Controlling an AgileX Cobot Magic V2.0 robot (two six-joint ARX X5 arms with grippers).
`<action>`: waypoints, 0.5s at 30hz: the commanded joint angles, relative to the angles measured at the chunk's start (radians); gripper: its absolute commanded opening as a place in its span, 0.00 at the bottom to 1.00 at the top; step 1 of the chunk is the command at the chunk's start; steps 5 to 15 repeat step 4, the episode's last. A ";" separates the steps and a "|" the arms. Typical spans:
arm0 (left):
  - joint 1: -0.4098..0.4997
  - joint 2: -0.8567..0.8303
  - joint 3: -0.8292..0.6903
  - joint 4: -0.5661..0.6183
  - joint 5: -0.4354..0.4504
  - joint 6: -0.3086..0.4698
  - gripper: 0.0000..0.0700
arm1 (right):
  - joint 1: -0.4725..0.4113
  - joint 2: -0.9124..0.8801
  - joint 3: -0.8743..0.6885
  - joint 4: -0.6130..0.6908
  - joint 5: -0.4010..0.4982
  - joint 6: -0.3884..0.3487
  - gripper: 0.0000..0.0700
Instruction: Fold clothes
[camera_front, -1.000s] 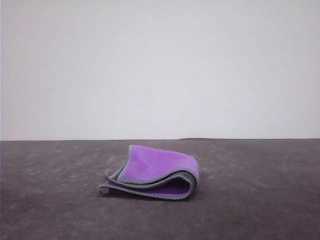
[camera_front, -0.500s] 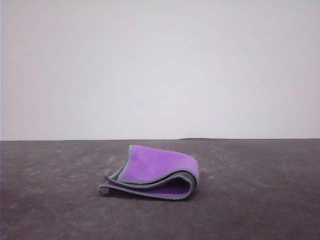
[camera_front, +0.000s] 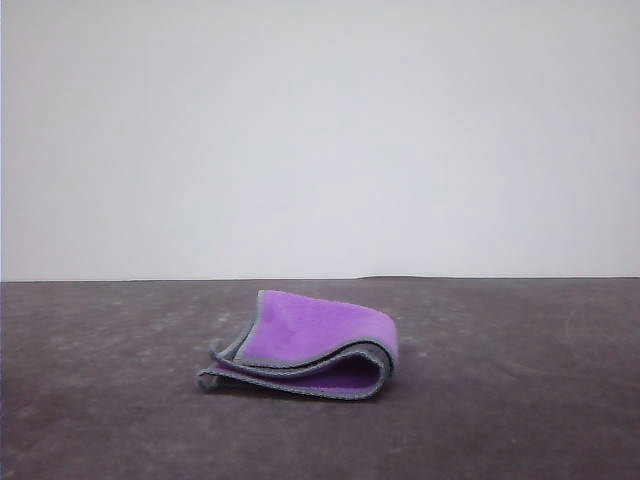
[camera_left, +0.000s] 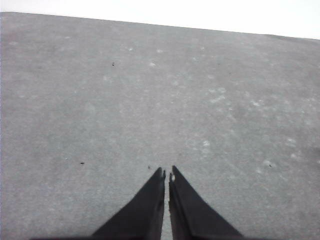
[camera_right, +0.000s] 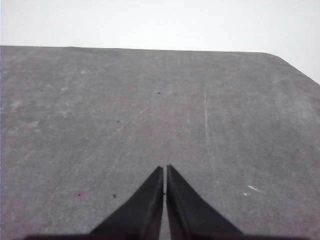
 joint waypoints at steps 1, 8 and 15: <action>0.001 -0.001 -0.019 -0.011 -0.003 0.011 0.00 | -0.002 -0.001 -0.004 0.005 0.004 0.010 0.01; 0.001 -0.001 -0.019 -0.011 -0.003 0.011 0.00 | -0.002 -0.001 -0.004 0.005 0.004 0.010 0.01; 0.001 -0.001 -0.019 -0.011 -0.003 0.011 0.00 | -0.002 -0.001 -0.004 0.005 0.004 0.010 0.01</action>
